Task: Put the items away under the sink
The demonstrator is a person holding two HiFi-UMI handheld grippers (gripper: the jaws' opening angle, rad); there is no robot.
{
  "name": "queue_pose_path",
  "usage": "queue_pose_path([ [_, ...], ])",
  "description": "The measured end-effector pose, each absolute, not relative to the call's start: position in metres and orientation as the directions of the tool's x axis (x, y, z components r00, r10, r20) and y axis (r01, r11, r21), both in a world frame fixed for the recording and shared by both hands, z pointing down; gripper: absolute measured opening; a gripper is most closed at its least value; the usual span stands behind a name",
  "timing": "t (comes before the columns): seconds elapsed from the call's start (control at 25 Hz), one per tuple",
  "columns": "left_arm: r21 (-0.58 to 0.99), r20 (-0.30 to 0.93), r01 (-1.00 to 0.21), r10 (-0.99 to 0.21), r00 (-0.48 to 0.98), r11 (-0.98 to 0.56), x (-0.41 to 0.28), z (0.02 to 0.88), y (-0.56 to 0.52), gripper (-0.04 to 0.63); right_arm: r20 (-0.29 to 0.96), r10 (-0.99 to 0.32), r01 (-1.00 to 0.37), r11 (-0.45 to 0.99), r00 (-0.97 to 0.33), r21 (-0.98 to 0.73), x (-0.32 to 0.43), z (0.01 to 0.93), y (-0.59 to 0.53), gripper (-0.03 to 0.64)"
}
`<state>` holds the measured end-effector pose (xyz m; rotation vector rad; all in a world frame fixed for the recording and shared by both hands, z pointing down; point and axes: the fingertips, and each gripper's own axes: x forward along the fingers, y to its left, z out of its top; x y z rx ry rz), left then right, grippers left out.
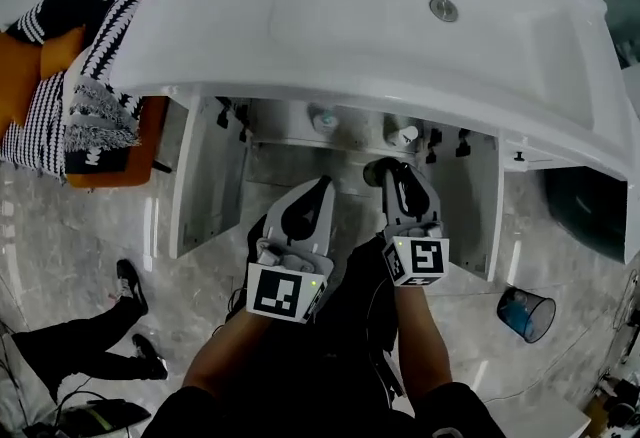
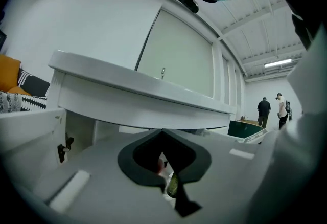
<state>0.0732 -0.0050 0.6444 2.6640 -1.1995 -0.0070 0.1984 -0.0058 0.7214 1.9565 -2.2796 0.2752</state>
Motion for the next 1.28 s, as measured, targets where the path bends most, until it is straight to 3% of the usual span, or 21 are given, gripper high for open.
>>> queue_pose_path([
  [0.48,0.22,0.023,-0.711,-0.725,0.689,-0.669,0.081,0.741,0.0,0.008,0.23,-0.965,-0.992,0.121,-0.127,-0.041,0.214,0.844,-0.001,0.097],
  [0.68,0.234,0.032,-0.696,-0.71,0.704,-0.679,0.079,0.74,0.0,0.008,0.28,-0.954,-0.994,0.103,-0.107,-0.028,0.213,0.869,0.003,0.076],
  [1.28,0.237,0.013,-0.667,-0.684,0.729,-0.706,0.076,0.74,-0.018,0.008,0.265,-0.961,-0.997,0.06,-0.071,-0.051,0.209,0.887,-0.009,0.064],
])
